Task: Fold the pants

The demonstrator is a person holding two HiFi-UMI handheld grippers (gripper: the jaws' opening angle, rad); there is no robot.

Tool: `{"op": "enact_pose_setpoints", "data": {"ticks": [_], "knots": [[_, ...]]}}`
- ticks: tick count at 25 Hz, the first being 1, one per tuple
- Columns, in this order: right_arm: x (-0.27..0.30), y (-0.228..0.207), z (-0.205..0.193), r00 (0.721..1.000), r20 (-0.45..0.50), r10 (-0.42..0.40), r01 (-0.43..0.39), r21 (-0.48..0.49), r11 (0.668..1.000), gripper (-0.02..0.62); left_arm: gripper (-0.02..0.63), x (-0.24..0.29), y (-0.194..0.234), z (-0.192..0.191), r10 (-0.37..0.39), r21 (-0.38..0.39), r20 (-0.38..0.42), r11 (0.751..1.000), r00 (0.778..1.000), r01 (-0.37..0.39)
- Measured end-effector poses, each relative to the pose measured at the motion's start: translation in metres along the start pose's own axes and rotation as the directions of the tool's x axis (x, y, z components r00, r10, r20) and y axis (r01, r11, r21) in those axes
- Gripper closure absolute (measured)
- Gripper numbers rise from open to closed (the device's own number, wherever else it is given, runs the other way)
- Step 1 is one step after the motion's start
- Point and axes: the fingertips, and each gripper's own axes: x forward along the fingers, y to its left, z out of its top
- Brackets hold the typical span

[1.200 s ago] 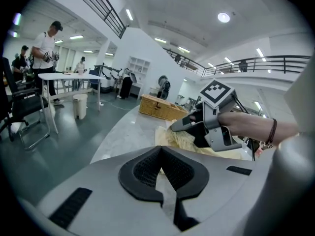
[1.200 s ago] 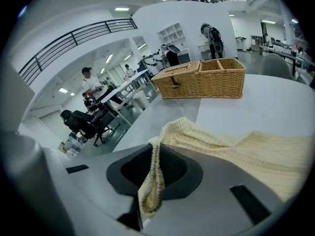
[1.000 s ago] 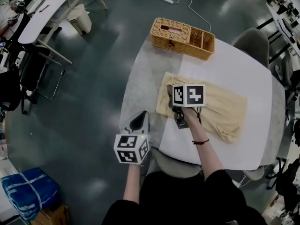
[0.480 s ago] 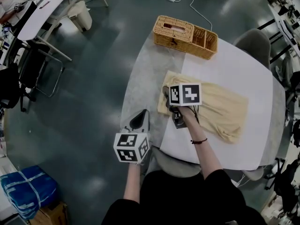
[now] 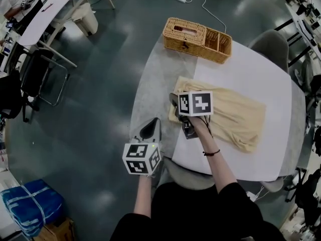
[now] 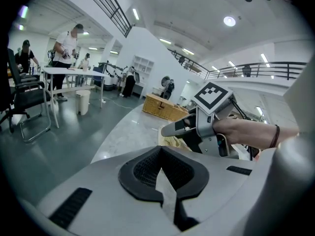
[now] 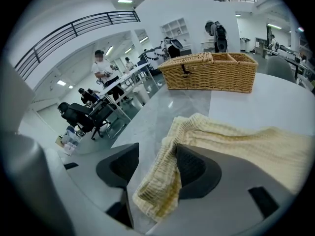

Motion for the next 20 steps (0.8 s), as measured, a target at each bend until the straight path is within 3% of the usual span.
{"op": "enact_pose_setpoints", "data": {"ticks": [11, 16, 20], "knots": [[-0.037, -0.01, 0.008, 0.987, 0.099, 0.128, -0.141, 0.133, 0.981, 0.39, 0.598, -0.002, -0.019, 0.01, -0.026, 0.035, 0.011, 0.999, 1.0, 0.026], [-0.063, -0.024, 0.007, 0.979, 0.141, 0.146, -0.164, 0.13, 0.978, 0.529, 0.598, -0.001, -0.035, 0.023, -0.053, 0.067, 0.025, 0.996, 0.998, 0.051], [-0.086, -0.033, 0.005, 0.972, 0.172, 0.157, -0.177, 0.108, 0.978, 0.561, 0.598, -0.002, -0.052, 0.029, -0.065, 0.087, 0.029, 0.994, 0.997, 0.062]]}}
